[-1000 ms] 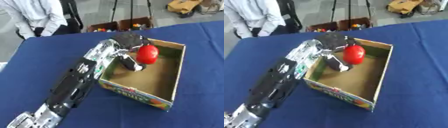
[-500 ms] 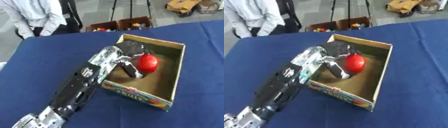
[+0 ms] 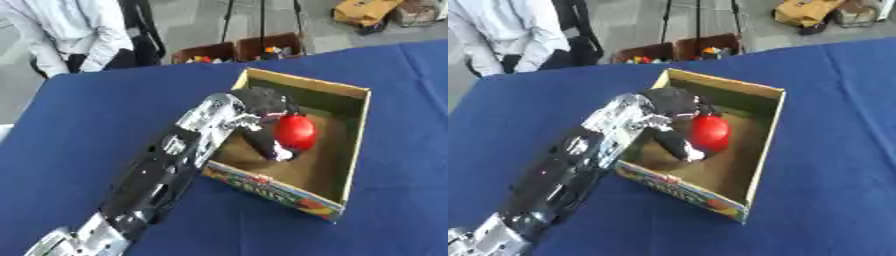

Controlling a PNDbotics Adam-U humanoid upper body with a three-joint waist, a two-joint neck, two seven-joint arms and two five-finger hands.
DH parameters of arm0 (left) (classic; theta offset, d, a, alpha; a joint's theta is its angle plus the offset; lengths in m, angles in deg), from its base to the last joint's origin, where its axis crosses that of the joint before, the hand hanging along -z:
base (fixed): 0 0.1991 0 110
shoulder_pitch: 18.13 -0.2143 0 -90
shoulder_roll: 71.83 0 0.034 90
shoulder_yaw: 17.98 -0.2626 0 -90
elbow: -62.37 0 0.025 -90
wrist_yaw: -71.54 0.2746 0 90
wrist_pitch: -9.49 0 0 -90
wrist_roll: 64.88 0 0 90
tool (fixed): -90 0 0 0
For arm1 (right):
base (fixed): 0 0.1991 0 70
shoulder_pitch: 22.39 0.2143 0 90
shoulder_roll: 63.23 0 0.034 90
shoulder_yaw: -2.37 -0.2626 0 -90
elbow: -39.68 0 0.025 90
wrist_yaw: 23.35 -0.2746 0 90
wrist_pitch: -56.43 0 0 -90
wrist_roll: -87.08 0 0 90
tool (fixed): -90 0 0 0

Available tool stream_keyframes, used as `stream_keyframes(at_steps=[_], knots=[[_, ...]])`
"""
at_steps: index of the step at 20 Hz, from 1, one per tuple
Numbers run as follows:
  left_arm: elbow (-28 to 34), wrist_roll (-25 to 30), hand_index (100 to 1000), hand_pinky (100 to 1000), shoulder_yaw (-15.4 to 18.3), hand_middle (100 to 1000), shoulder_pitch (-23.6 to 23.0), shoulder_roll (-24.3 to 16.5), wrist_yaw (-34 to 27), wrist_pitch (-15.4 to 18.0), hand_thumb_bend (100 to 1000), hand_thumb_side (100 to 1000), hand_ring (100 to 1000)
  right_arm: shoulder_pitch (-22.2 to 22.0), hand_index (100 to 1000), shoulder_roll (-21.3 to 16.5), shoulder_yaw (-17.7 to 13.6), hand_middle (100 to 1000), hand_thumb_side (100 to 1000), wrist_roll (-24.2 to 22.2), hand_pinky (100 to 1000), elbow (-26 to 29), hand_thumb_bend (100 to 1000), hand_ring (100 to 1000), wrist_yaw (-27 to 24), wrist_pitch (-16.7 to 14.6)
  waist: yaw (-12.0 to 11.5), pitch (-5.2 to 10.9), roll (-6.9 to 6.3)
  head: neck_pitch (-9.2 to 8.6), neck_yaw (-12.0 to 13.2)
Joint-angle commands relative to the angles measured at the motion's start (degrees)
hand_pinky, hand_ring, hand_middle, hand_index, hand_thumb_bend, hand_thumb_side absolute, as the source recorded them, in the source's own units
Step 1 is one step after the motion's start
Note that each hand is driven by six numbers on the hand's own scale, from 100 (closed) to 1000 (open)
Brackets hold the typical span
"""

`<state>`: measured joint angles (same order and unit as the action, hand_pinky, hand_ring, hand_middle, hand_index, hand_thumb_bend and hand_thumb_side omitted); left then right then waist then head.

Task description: Pick up objects on the table and place them in the box.

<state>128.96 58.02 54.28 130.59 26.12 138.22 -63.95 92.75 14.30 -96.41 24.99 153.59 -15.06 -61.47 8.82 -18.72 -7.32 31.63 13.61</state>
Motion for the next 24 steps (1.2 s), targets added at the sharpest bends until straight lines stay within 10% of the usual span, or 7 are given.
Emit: stream_keyframes(at_steps=[1, 8, 13, 21, 24], knots=[[1.70, 0.68, 1000, 729, 0.69, 941, 0.88, -0.91, 0.94, -0.03, 281, 896, 941, 0.39, 768, -0.95, -0.45, 726, 1000, 0.06, 755, 0.68, 100, 791, -0.07, -0.06, 0.07, 0.21, 0.10, -0.55, 0.27], [6.10, -1.96, 1000, 926, 1.85, 1000, 1.11, -1.93, 0.58, 0.08, 538, 1000, 1000, 0.22, 769, -0.91, -0.51, 726, 1000, 0.07, 755, 0.68, 100, 792, 0.00, -0.07, -0.04, 0.26, 0.47, -0.71, 0.23], [13.84, -12.60, 1000, 788, 4.60, 957, 1.02, -5.27, -3.91, -2.76, 779, 1000, 956, -0.17, 768, -1.23, -0.68, 726, 1000, 0.23, 754, 0.68, 100, 791, 0.16, -0.04, -0.66, 0.61, 0.57, -0.12, -0.60], [31.60, -26.24, 969, 650, 9.02, 867, -3.20, -14.08, -36.53, -9.52, 733, 1000, 865, 0.23, 770, -1.22, -1.11, 729, 1000, 0.65, 755, 0.68, 100, 792, 0.16, 0.33, -2.56, 0.89, 0.87, 1.47, -0.74], [38.05, -32.07, 966, 641, 12.91, 853, -6.20, -16.63, -51.90, -11.53, 463, 1000, 852, 0.15, 769, -1.39, -1.38, 728, 1000, 0.97, 753, 0.68, 100, 791, 0.18, 0.15, -3.71, 0.81, 1.36, 1.77, -2.21]])
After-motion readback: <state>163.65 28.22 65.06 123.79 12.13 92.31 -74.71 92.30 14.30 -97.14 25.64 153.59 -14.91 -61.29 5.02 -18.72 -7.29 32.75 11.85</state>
